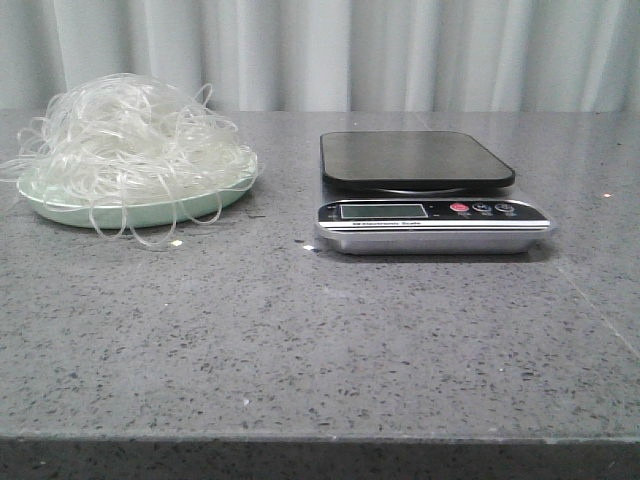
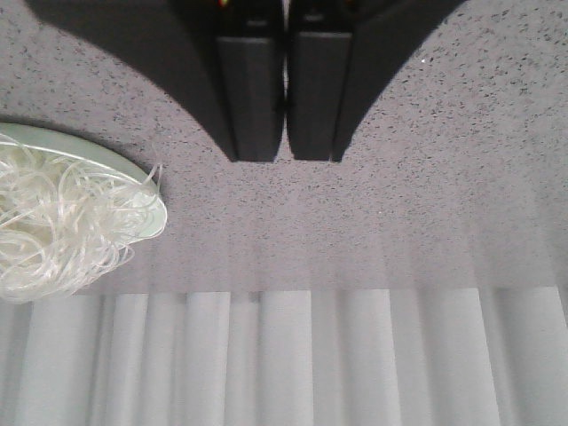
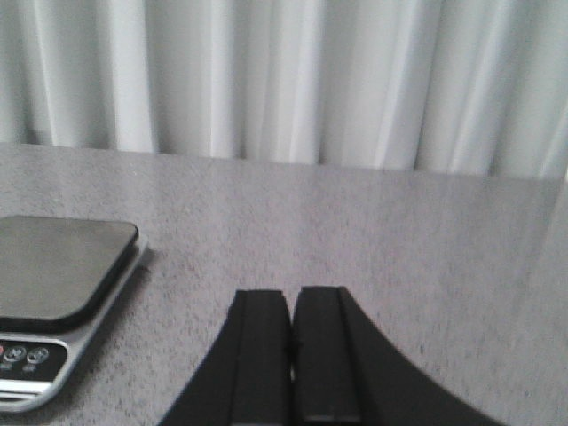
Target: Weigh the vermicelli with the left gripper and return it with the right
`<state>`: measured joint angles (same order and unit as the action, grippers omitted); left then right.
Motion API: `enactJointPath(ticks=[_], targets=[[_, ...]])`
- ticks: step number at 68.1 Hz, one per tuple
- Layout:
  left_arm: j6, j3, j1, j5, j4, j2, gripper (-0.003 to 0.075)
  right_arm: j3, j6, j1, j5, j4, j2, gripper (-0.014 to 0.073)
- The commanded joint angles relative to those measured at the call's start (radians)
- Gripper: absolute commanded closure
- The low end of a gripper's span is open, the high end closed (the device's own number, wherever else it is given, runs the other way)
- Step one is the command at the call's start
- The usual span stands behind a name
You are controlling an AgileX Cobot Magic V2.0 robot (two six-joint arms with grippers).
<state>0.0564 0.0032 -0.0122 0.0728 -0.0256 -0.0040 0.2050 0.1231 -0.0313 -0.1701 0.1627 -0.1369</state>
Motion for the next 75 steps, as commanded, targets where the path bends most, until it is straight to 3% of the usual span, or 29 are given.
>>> enactJointPath(ticks=[1, 24, 75], targets=[[-0.006, 0.007, -0.001, -0.073, -0.01, -0.02, 0.0584, -0.033, -0.091, 0.001, 0.125, -0.052, -0.01, 0.0442], [-0.006, 0.007, -0.001, -0.073, -0.01, -0.02, 0.0584, -0.23, -0.092, 0.002, 0.22, -0.031, 0.129, 0.0442], [-0.006, 0.007, -0.001, -0.073, -0.01, -0.02, 0.0584, -0.225, -0.09, 0.002, 0.175, -0.028, 0.163, 0.0442]])
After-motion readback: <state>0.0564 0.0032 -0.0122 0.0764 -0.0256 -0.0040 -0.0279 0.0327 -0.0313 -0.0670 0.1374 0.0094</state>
